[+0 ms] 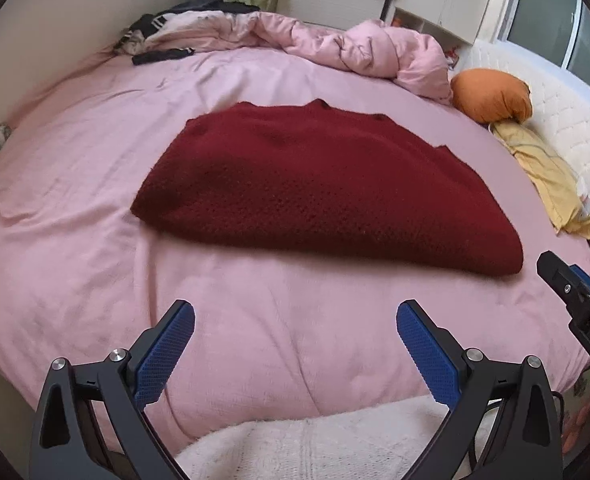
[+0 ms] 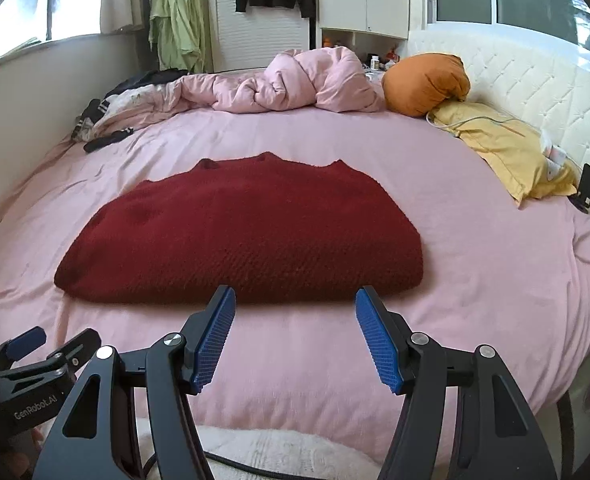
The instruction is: Fold clothes
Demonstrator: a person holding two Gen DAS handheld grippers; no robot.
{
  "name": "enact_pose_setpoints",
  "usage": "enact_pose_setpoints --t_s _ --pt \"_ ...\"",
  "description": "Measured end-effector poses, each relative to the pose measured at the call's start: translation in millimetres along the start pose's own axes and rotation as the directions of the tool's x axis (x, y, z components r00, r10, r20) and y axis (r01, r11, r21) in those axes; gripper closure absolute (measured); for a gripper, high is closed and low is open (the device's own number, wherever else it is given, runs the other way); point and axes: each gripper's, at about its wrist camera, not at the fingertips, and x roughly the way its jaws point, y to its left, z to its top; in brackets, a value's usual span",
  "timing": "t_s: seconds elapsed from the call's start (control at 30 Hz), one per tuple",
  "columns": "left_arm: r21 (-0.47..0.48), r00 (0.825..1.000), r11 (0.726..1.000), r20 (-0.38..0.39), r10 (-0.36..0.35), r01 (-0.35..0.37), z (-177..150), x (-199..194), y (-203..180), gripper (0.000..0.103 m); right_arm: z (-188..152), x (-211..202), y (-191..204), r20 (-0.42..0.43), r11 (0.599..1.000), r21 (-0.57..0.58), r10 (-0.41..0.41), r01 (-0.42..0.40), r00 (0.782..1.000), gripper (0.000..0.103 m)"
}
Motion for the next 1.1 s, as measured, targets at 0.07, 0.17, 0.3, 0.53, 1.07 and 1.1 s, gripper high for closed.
enact_pose_setpoints --t_s 0.07,0.17,0.3,0.53,1.07,1.1 --pt "0.009 1.000 1.000 0.003 0.004 -0.004 0.3 -0.9 -1.6 0.002 -1.2 0.3 1.5 -0.007 1.000 0.001 0.003 -0.003 1.000 0.040" --pt "0.016 1.000 1.000 0.001 0.005 -0.006 1.0 -0.4 -2.9 0.002 -1.4 0.2 1.1 -0.005 1.000 0.001 0.007 -0.007 1.000 0.040" --pt "0.006 1.000 1.000 -0.007 -0.002 0.002 1.5 0.9 -0.4 0.002 -1.7 0.9 1.2 -0.004 1.000 -0.003 0.010 -0.010 1.000 0.040" --pt "0.008 1.000 1.000 0.024 0.009 -0.009 0.2 -4.3 -1.4 0.002 -2.1 6.1 2.4 -0.030 1.000 -0.003 0.023 -0.024 0.999 0.040" --pt "0.040 0.999 0.998 0.012 0.038 -0.039 2.6 -2.7 -6.4 0.002 -3.3 8.7 -5.7 -0.047 0.996 0.032 0.079 -0.078 0.996 0.040" --pt "0.041 0.999 0.998 0.009 0.040 -0.040 2.9 -2.1 -6.3 0.002 -3.2 9.3 -6.3 -0.051 0.996 0.035 0.084 -0.082 0.995 0.040"
